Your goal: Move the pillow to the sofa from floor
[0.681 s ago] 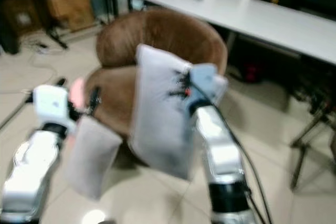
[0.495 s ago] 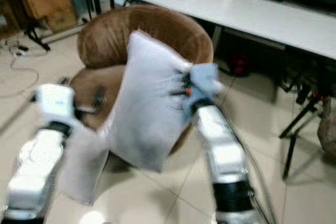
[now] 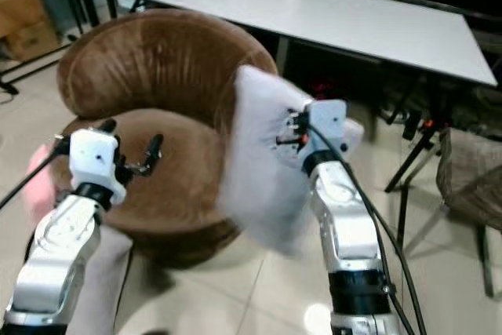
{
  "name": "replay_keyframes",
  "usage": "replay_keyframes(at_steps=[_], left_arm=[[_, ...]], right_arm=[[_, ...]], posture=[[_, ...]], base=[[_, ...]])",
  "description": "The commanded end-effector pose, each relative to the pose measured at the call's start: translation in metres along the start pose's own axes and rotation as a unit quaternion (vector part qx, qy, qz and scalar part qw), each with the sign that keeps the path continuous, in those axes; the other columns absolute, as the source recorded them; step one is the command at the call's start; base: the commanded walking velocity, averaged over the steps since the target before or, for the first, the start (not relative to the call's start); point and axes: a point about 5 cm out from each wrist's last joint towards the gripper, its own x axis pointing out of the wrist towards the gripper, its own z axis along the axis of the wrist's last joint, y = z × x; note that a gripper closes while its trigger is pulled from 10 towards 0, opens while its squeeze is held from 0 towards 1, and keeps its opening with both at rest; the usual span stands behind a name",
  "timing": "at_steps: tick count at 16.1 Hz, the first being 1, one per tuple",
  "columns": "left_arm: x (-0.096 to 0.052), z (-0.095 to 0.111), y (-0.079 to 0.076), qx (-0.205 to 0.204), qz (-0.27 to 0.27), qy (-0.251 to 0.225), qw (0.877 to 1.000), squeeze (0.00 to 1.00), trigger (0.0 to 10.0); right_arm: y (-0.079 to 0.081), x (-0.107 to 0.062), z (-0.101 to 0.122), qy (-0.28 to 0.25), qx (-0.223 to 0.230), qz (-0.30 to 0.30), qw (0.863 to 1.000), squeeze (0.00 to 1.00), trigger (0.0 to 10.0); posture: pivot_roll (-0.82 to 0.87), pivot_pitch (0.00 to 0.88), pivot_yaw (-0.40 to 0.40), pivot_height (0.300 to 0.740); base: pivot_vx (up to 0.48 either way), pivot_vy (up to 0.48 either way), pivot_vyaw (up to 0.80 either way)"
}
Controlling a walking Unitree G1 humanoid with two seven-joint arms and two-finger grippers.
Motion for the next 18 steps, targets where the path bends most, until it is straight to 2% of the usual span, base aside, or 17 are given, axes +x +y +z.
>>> replay_keyframes(at_steps=[1, 11, 12, 16, 18], left_arm=[[-0.001, 0.001, 0.005, 0.006, 0.003, -0.001, 1.000, 0.00, 10.0], [-0.001, 0.001, 0.008, 0.005, 0.003, -0.001, 1.000, 0.00, 10.0], [-0.001, 0.001, 0.007, 0.005, 0.004, -0.001, 1.000, 0.00, 10.0], [-0.001, 0.002, 0.008, 0.004, 0.002, -0.004, 1.000, 0.00, 10.0], [-0.002, 0.003, 0.008, 0.005, 0.001, -0.004, 1.000, 0.00, 10.0]], right_arm=[[0.011, 0.003, 0.016, -0.042, 0.002, 0.018, 0.999, 0.00, 10.0], [0.016, 0.006, 0.025, -0.063, 0.002, 0.042, 0.997, 0.00, 10.0], [0.019, 0.006, 0.027, -0.069, -0.022, 0.050, 0.996, 0.00, 10.0], [0.022, 0.006, 0.029, -0.074, -0.028, 0.054, 0.995, 0.00, 10.0], [0.023, 0.006, 0.029, -0.077, -0.007, 0.056, 0.995, 0.00, 10.0]], posture=[[0.08, 0.000, -0.046, 0.740], [0.09, 0.000, -0.046, 0.740], [0.08, 0.000, -0.044, 0.740], [0.09, 0.000, -0.043, 0.740], [0.09, 0.000, -0.039, 0.740]], base=[[0.289, 0.000, 0.00], [0.286, 0.000, 0.00], [0.281, 0.000, 0.00], [0.330, 0.000, 0.71], [0.358, 0.000, 0.00]])
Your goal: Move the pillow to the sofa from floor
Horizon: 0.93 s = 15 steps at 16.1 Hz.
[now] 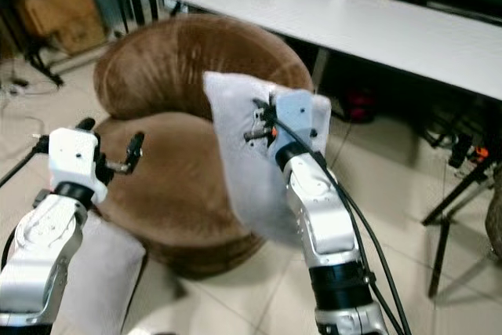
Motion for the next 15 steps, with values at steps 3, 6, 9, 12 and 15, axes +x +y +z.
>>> replay_keyframes(at_steps=[3, 6, 9, 12, 15], left_arm=[[0.001, 0.006, -0.006, -0.001, -0.017, -0.010, 1.000, 0.00, 10.0], [0.000, 0.006, -0.006, -0.001, -0.018, -0.008, 1.000, 0.00, 10.0], [-0.001, 0.006, -0.005, 0.000, -0.018, -0.008, 1.000, 0.00, 10.0], [-0.002, 0.006, -0.005, 0.000, -0.019, -0.008, 1.000, 0.00, 10.0], [-0.003, 0.007, -0.005, 0.000, -0.018, -0.008, 1.000, 0.00, 10.0]], right_arm=[[-0.006, 0.000, 0.016, -0.040, 0.006, -0.009, 0.999, 0.00, 10.0], [-0.003, 0.000, 0.017, -0.042, 0.006, -0.004, 0.999, 0.00, 10.0], [0.000, 0.000, 0.017, -0.042, 0.000, 0.009, 0.999, 0.00, 10.0], [0.004, -0.001, 0.019, -0.043, -0.010, 0.022, 0.999, 0.00, 10.0], [0.008, 0.000, 0.024, -0.051, -0.006, 0.031, 0.998, 0.00, 10.0]], posture=[[0.09, 0.000, -0.037, 0.740], [0.09, 0.000, -0.037, 0.740], [0.09, 0.000, -0.037, 0.740], [0.09, 0.000, -0.038, 0.740], [0.10, 0.000, -0.041, 0.740]], base=[[0.360, 0.000, 0.00], [0.358, 0.000, 0.00], [0.359, 0.000, 0.00], [0.358, 0.000, 0.27], [0.356, 0.000, 0.27]])
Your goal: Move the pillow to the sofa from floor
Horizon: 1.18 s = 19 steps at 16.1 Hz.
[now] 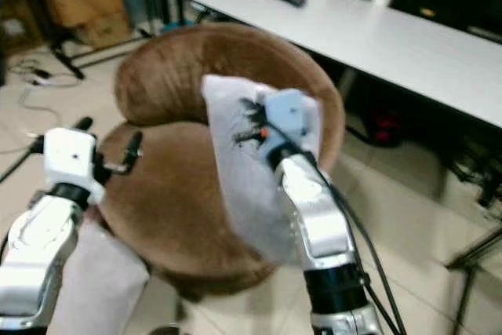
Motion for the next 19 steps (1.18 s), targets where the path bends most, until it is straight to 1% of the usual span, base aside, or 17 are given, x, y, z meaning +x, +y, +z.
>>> replay_keyframes(at_steps=[1, 2, 4, 6, 8, 10, 12, 15, 18, 19], left_arm=[[0.000, 0.003, -0.010, -0.006, -0.019, -0.006, 1.000, 0.00, 10.0], [0.000, 0.003, -0.010, -0.007, -0.020, -0.005, 1.000, 0.00, 10.0], [-0.001, 0.002, -0.011, -0.007, -0.023, -0.004, 1.000, 0.00, 10.0], [-0.002, 0.002, -0.011, -0.007, -0.023, -0.004, 1.000, 0.00, 10.0], [-0.003, 0.002, -0.009, -0.004, -0.022, -0.004, 1.000, 0.00, 10.0], [-0.005, 0.002, -0.010, -0.004, -0.025, -0.006, 1.000, 0.00, 10.0], [-0.008, 0.004, -0.012, -0.011, -0.031, -0.017, 0.999, 0.00, 10.0], [-0.012, 0.004, -0.012, -0.008, -0.046, -0.021, 0.999, 0.00, 10.0], [-0.016, 0.005, -0.009, -0.007, -0.048, -0.027, 0.998, 0.00, 10.0], [-0.018, 0.006, -0.009, -0.006, -0.052, -0.030, 0.998, 0.00, 10.0]], right_arm=[[-0.010, -0.002, 0.020, -0.039, -0.003, -0.012, 0.999, 0.00, 10.0], [-0.007, -0.001, 0.024, -0.042, 0.000, 0.003, 0.999, 0.00, 10.0], [0.005, -0.001, 0.031, -0.044, -0.010, 0.052, 0.998, 0.00, 10.0], [0.010, 0.000, 0.035, -0.047, -0.008, 0.066, 0.997, 0.00, 10.0], [0.018, 0.004, 0.044, -0.051, -0.013, 0.084, 0.995, 0.00, 10.0], [0.023, 0.005, 0.045, -0.045, -0.016, 0.098, 0.994, 0.00, 10.0], [0.031, 0.005, 0.045, -0.041, -0.014, 0.114, 0.993, 0.00, 10.0], [0.045, 0.006, 0.045, -0.032, -0.012, 0.141, 0.989, 0.00, 10.0], [0.051, 0.015, 0.046, -0.019, -0.001, 0.139, 0.990, 0.00, 10.0], [0.055, 0.023, 0.047, -0.007, 0.008, 0.136, 0.991, 0.00, 10.0]], posture=[[0.10, 0.000, -0.042, 0.740], [0.10, 0.000, -0.042, 0.740], [0.10, 0.000, -0.045, 0.740], [0.10, 0.000, -0.047, 0.740], [0.11, 0.000, -0.051, 0.740], [0.11, 0.000, -0.057, 0.740], [0.11, 0.000, -0.060, 0.740], [0.12, 0.000, -0.069, 0.740], [0.12, 0.000, -0.073, 0.740], [0.12, 0.000, -0.074, 0.740]], base=[[0.352, 0.000, 0.00], [0.352, 0.000, 0.00], [0.349, 0.000, 0.00], [0.345, 0.000, 0.00], [0.341, 0.000, 0.00], [0.321, 0.000, 0.00], [0.000, 0.000, 0.00], [0.000, 0.000, 0.00], [0.000, 0.000, 0.00], [0.000, 0.000, 0.00]])
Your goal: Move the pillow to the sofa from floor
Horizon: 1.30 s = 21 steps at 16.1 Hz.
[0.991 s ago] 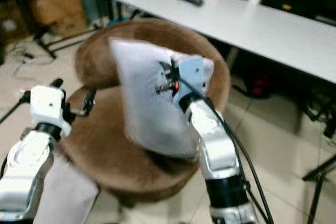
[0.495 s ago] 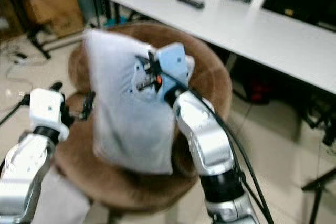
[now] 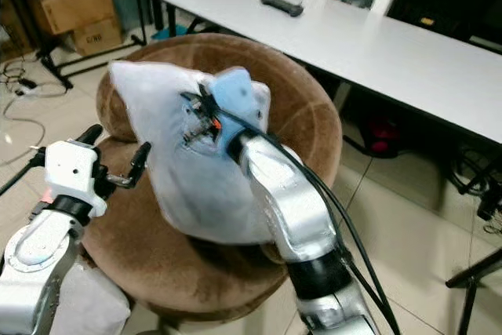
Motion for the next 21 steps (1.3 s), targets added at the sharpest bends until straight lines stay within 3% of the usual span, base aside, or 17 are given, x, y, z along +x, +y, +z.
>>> replay_keyframes(at_steps=[1, 5, 8, 10, 13, 18, 21], left_arm=[[-0.001, 0.005, -0.002, 0.001, -0.011, -0.013, 1.000, 0.00, 10.0], [-0.005, 0.004, -0.003, 0.002, -0.018, -0.011, 1.000, 0.00, 10.0], [-0.009, 0.003, -0.003, 0.002, -0.017, -0.006, 1.000, 0.00, 10.0], [-0.015, 0.001, -0.005, 0.001, -0.017, 0.003, 1.000, 0.00, 10.0], [-0.021, 0.000, -0.007, 0.000, -0.017, 0.010, 1.000, 0.00, 10.0], [-0.029, 0.000, -0.007, 0.001, -0.007, 0.018, 1.000, 0.00, 10.0], [-0.031, 0.000, -0.007, 0.002, -0.004, 0.021, 1.000, 0.00, 10.0]], right_arm=[[-0.004, 0.003, 0.009, -0.011, 0.002, -0.010, 1.000, 0.00, 10.0], [0.024, 0.034, 0.017, 0.014, 0.019, 0.038, 0.999, 0.00, 10.0], [0.038, 0.047, 0.018, 0.030, 0.028, 0.055, 0.998, 0.00, 10.0], [0.050, 0.062, 0.014, 0.058, 0.056, 0.055, 0.995, 0.00, 10.0], [0.058, 0.077, 0.001, 0.094, 0.046, 0.043, 0.994, 0.00, 10.0], [0.040, 0.099, -0.016, 0.147, 0.097, -0.073, 0.982, 0.00, 10.0], [0.034, 0.098, -0.028, 0.173, 0.117, -0.110, 0.972, 0.00, 10.0]], posture=[[0.12, 0.000, -0.074, 0.740], [0.12, 0.000, -0.080, 0.740], [0.12, 0.000, -0.092, 0.740], [0.12, 0.000, -0.104, 0.740], [0.12, 0.000, -0.119, 0.740], [0.15, 0.000, -0.151, 0.740], [0.15, 0.000, -0.152, 0.740]], base=[[0.000, 0.000, 0.00], [0.000, 0.000, 0.00], [0.000, 0.000, 0.00], [0.000, 0.000, 0.00], [0.000, 0.000, 0.00], [0.000, 0.000, 0.00], [0.000, 0.000, 0.00]])
